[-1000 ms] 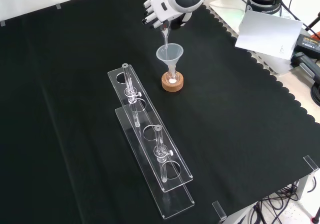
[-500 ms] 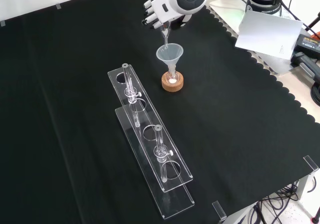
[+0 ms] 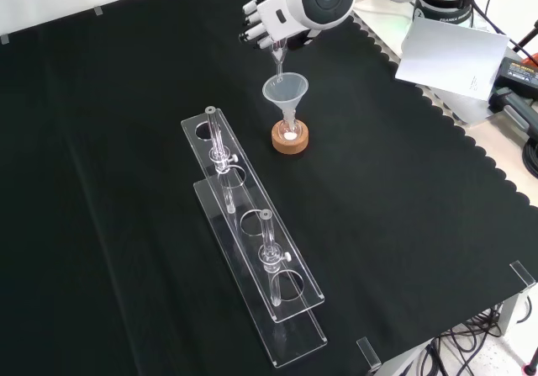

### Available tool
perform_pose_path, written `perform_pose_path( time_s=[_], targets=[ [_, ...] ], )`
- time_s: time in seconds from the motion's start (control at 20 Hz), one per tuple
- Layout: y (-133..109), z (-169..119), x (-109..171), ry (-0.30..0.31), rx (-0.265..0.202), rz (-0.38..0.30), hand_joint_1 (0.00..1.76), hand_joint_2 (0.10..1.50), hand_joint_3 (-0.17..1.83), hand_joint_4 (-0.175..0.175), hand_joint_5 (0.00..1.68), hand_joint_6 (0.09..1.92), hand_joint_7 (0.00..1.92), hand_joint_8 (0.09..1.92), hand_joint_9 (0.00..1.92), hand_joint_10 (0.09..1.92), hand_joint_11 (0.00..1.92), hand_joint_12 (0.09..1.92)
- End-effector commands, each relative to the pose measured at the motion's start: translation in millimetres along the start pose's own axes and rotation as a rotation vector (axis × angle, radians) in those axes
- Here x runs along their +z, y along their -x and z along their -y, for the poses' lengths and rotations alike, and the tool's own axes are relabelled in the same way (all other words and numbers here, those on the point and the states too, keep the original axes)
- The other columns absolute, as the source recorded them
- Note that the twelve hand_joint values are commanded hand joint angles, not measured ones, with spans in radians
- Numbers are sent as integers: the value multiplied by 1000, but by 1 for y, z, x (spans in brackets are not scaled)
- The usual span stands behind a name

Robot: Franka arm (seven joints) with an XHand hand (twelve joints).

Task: Pour all the NaCl from the weighing funnel into the round-bottom flask.

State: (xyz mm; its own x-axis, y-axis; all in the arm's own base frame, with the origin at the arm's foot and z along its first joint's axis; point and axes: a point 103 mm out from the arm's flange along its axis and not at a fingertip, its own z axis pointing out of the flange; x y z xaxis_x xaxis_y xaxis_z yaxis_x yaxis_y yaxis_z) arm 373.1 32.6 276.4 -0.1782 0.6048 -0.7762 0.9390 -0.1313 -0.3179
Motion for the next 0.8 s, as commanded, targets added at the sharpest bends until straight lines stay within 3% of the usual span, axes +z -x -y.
perform_pose_path(
  time_s=[0.05, 0.8],
  targets=[
    [0, 0, 0, 9, -4, 2, 1130, 642, 662, 175, 1309, 610, 602, 639, 1004, 235, 945, 959],
    [1, 1, -3, 12, 4, 41, 1130, 642, 662, 175, 1308, 610, 601, 638, 1003, 234, 944, 960]
  ],
)
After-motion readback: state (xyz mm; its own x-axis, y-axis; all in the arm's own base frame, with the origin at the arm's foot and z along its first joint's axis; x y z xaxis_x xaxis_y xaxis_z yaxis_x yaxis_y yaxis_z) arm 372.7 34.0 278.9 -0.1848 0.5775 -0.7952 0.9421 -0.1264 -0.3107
